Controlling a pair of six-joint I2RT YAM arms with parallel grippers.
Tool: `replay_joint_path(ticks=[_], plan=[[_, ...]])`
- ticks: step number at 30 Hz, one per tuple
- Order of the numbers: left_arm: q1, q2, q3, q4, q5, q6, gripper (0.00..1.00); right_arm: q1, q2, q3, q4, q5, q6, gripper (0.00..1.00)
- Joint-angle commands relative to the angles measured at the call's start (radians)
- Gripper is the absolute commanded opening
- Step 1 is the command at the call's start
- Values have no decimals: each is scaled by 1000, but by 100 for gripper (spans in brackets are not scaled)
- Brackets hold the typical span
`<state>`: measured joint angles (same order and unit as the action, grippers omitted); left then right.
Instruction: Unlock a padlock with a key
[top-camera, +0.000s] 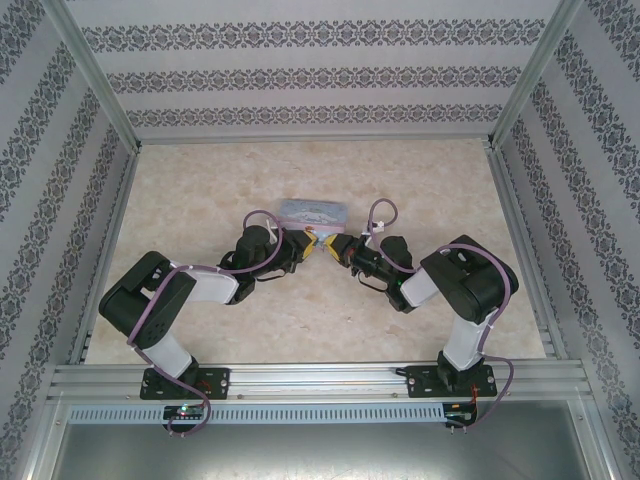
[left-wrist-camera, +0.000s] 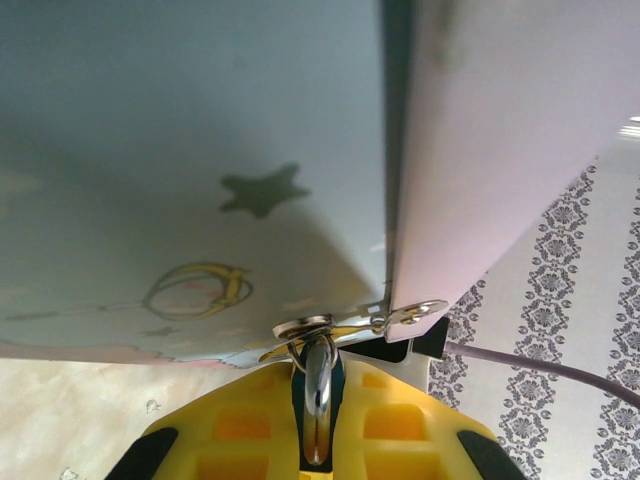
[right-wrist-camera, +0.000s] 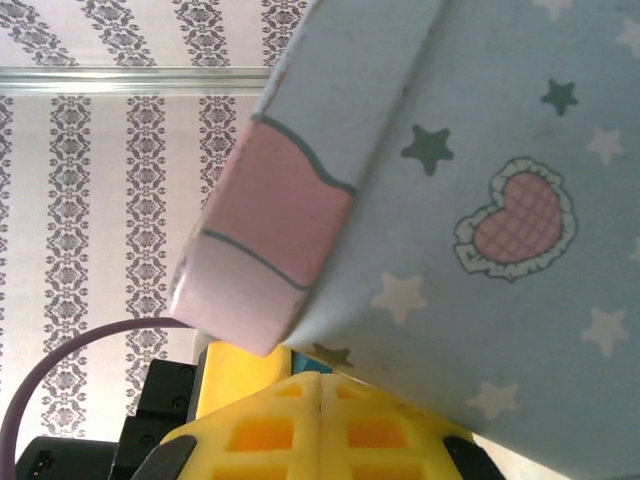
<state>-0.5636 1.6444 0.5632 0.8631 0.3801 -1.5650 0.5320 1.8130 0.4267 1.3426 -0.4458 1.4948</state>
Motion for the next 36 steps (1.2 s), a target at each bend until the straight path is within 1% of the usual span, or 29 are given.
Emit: replay_joint_path(ticks=[1,10,15,25,32,36], plan=[[-41,-40,45,56,103,-17,0,5,-10,29,-33,-31,-92,0],[-44,-37,47,44,103,-12,0,4,-74,30,-117,-27,-219,0],[-45,-38,47,38,103,-7,0,6,-97,48,-159,-34,-255,0],[-48,-37,46,24,99,-1,0,11,-120,63,-161,-43,-319,0],[-49,-33,45,47,91,-10,0,11,-105,71,-172,-40,-317,0],[-51,-31,35,94,78,-25,0,10,-69,52,-127,-15,-276,0]])
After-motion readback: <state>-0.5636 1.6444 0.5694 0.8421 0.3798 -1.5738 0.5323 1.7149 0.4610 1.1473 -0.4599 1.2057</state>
